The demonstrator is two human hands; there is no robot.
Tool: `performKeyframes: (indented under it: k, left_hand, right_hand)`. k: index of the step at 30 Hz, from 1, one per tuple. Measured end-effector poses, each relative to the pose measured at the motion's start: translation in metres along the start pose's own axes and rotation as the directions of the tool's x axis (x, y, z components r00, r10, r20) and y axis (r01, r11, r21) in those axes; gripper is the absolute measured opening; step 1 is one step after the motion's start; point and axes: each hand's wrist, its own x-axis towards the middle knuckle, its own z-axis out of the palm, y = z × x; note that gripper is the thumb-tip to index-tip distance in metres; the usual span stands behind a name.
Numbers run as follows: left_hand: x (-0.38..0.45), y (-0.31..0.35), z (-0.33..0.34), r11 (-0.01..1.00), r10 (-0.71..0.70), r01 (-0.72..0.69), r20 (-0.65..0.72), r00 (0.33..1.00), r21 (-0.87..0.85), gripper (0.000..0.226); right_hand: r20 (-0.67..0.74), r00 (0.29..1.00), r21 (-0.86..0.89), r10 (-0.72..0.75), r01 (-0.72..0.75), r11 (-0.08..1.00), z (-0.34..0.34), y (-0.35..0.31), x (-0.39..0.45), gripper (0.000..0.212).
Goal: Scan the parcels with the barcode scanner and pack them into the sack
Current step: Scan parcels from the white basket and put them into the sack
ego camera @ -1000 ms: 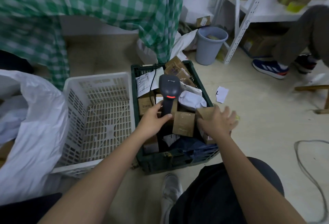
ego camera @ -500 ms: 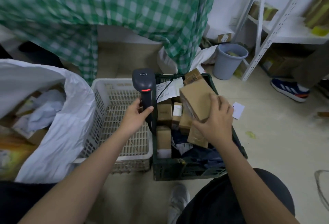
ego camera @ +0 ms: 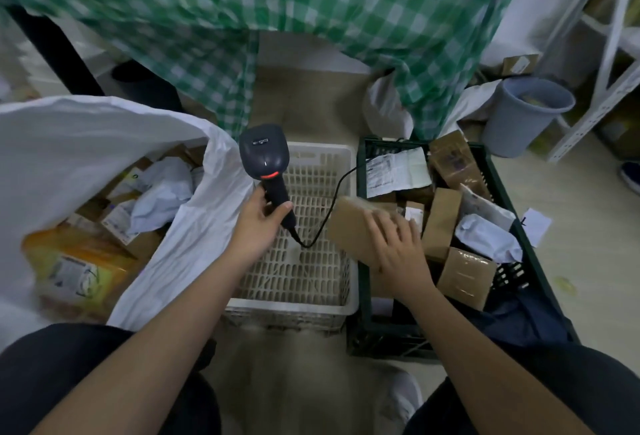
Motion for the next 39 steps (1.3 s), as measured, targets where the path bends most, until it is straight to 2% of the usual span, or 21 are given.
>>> performKeyframes:
  k: [4, 6, 8, 10, 12, 14, 15, 16, 17, 19, 20, 21, 22, 23, 24, 25, 26, 28, 29, 33, 39]
  left_hand:
    - [0.006, -0.009, 0.004, 0.999, -0.016, 0.016, 0.007, 1.000, -0.030, 0.032]
    - [0.004, -0.011, 0.010, 0.999, -0.021, 0.022, 0.017, 1.000, -0.042, 0.029]
    - [0.001, -0.011, 0.016, 0.999, -0.020, 0.021, 0.025, 0.999, -0.035, 0.027]
    - [-0.003, -0.010, 0.020, 0.999, -0.016, 0.017, 0.036, 0.999, -0.027, 0.026]
    - [-0.006, -0.010, 0.022, 0.999, -0.018, 0.020, 0.055, 0.998, -0.030, 0.026]
    - [-0.009, -0.011, 0.024, 0.999, -0.014, 0.016, 0.069, 0.998, -0.032, 0.027]
    - [-0.009, -0.011, 0.024, 0.999, -0.011, 0.013, 0.071, 0.997, -0.032, 0.028]
    - [-0.009, -0.012, 0.025, 0.999, -0.014, 0.016, 0.071, 0.997, -0.030, 0.029]
    - [-0.009, -0.012, 0.026, 0.999, -0.022, 0.024, 0.072, 0.997, -0.032, 0.029]
    - [-0.008, -0.013, 0.027, 0.998, -0.041, 0.044, 0.076, 0.996, -0.040, 0.030]
    - [-0.008, -0.013, 0.028, 0.998, -0.046, 0.048, 0.075, 0.996, -0.038, 0.030]
    - [-0.007, -0.013, 0.029, 0.998, -0.043, 0.045, 0.071, 0.997, -0.031, 0.030]
    - [-0.007, -0.012, 0.029, 0.999, -0.036, 0.038, 0.070, 0.997, -0.024, 0.029]
    - [-0.007, -0.012, 0.030, 0.999, -0.030, 0.032, 0.070, 0.997, -0.019, 0.028]
    - [-0.007, -0.011, 0.030, 1.000, -0.027, 0.028, 0.071, 0.997, -0.014, 0.028]
    - [-0.007, -0.011, 0.030, 1.000, -0.023, 0.023, 0.074, 0.997, -0.009, 0.027]
    - [-0.007, -0.012, 0.030, 1.000, -0.020, 0.020, 0.079, 0.997, -0.001, 0.028]
    - [-0.007, -0.013, 0.031, 1.000, -0.014, 0.013, 0.088, 0.996, 0.013, 0.030]
    - [-0.007, -0.013, 0.032, 1.000, -0.007, 0.005, 0.088, 0.996, 0.016, 0.030]
    - [-0.007, -0.013, 0.038, 0.999, 0.009, -0.012, 0.098, 0.995, 0.039, 0.026]
    - [-0.004, -0.004, 0.053, 0.998, 0.015, -0.023, 0.141, 0.990, 0.057, 0.029]
  right_hand:
    - [-0.064, 0.992, 0.008, -0.113, 0.114, 0.993, 0.006, -0.002, -0.013, 0.095]
    - [-0.037, 0.986, 0.003, -0.160, 0.160, 0.987, 0.009, 0.000, -0.019, 0.088]
    - [0.024, 0.988, 0.031, -0.152, 0.151, 0.988, 0.012, 0.001, -0.027, 0.089]
    - [0.027, 0.999, 0.134, -0.042, 0.038, 0.990, 0.011, 0.000, -0.033, 0.079]
    - [0.019, 0.992, 0.284, 0.123, -0.123, 0.951, 0.005, -0.001, -0.033, 0.050]
    - [0.108, 0.969, 0.448, 0.221, -0.246, 0.860, -0.004, -0.001, -0.027, 0.027]
    - [0.177, 0.954, 0.524, 0.242, -0.299, 0.797, -0.007, 0.000, -0.023, 0.023]
    - [0.242, 0.938, 0.588, 0.247, -0.344, 0.732, -0.009, 0.002, -0.020, 0.027]
    - [0.277, 0.931, 0.636, 0.238, -0.364, 0.681, -0.011, 0.005, -0.017, 0.040]
    - [0.330, 0.908, 0.688, 0.259, -0.419, 0.592, -0.015, 0.015, -0.010, 0.077]
    - [0.323, 0.910, 0.667, 0.260, -0.414, 0.619, -0.018, 0.017, -0.009, 0.091]
    - [0.252, 0.937, 0.603, 0.241, -0.347, 0.719, -0.020, 0.018, -0.010, 0.097]
    - [0.128, 0.975, 0.491, 0.181, -0.221, 0.842, -0.018, 0.020, -0.011, 0.096]
    - [0.013, 0.996, 0.376, 0.093, -0.091, 0.922, -0.015, 0.021, -0.012, 0.091]
    - [-0.020, 1.000, 0.302, 0.007, -0.001, 0.953, -0.012, 0.021, -0.015, 0.084]
    - [0.010, 0.999, 0.282, -0.052, 0.047, 0.958, -0.008, 0.021, -0.018, 0.077]
    - [0.046, 0.997, 0.308, -0.057, 0.040, 0.951, -0.004, 0.020, -0.023, 0.072]
    - [0.127, 0.991, 0.424, 0.031, -0.082, 0.902, 0.000, 0.021, -0.030, 0.064]
    - [0.123, 0.991, 0.453, 0.056, -0.106, 0.885, -0.001, 0.023, -0.031, 0.061]
    - [0.136, 0.989, 0.560, 0.059, -0.126, 0.819, -0.009, 0.029, -0.029, 0.060]
    - [0.243, 0.960, 0.709, 0.140, -0.274, 0.650, -0.015, 0.031, -0.026, 0.059]
